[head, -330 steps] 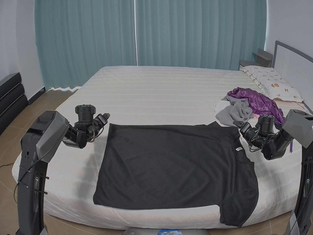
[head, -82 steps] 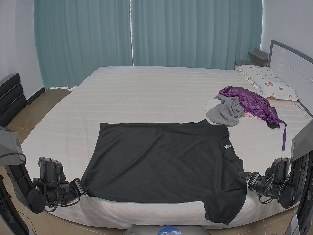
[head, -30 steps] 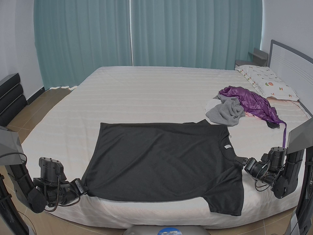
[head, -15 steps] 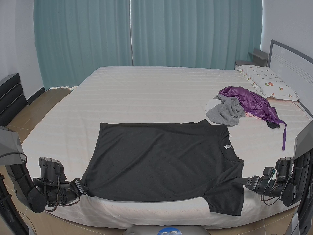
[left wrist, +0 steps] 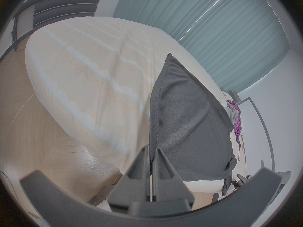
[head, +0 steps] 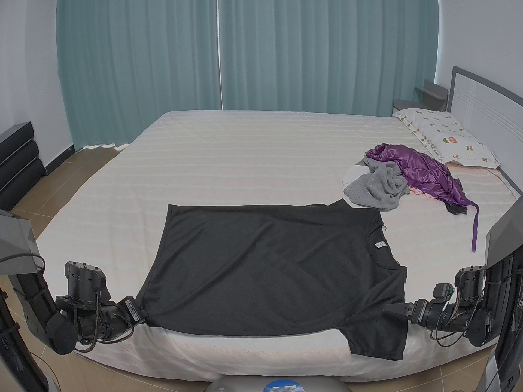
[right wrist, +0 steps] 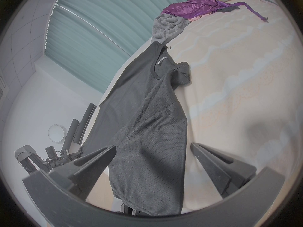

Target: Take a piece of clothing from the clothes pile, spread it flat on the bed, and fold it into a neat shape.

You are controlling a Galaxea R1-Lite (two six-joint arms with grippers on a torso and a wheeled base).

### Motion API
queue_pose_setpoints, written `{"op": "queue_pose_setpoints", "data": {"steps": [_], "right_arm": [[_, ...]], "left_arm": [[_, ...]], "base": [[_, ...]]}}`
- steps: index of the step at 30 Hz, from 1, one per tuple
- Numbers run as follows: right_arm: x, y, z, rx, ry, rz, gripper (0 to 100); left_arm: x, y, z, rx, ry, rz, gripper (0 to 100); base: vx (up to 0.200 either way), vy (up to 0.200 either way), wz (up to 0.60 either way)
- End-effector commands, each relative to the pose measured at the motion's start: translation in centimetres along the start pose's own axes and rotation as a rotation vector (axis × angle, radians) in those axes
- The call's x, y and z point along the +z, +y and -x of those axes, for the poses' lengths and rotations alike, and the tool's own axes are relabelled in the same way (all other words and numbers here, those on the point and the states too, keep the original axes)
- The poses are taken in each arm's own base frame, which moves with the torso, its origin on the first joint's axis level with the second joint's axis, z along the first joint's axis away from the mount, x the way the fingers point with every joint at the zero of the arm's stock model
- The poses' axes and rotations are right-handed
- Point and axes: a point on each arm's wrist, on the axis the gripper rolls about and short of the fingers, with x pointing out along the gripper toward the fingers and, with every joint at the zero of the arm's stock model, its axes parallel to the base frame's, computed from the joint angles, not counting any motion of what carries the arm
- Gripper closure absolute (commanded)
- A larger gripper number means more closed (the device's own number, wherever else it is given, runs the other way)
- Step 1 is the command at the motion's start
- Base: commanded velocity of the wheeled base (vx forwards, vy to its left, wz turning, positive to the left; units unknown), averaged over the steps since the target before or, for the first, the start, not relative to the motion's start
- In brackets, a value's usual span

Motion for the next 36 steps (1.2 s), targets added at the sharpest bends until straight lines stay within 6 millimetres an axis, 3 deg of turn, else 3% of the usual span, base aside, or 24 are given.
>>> {"op": "queue_pose_setpoints", "data": {"steps": [1,7,8,25,36], "right_arm": [[-0.2,0.1,0.3,0.001,0.001,0.000,0],[-0.2,0.1,0.2,-0.004,0.000,0.001,0],[-0.2,0.1,0.2,-0.005,-0.001,0.002,100],[0.8,0.0,1.4,-0.041,-0.081,0.014,100],[1.0,0.1,4.5,-0.117,-0.057,0.006,100]], "left_arm": [[0.0,0.0,0.0,0.000,0.000,0.000,100],[0.0,0.0,0.0,0.001,0.001,0.000,100],[0.0,0.0,0.0,0.001,0.001,0.000,100],[-0.1,0.0,0.2,0.000,0.000,0.000,100],[-0.3,0.4,0.5,0.014,0.010,-0.042,100]], "base": [[0.000,0.000,0.00],[0.000,0.000,0.00],[0.000,0.000,0.00],[0.000,0.000,0.00],[0.000,0.000,0.00]]}}
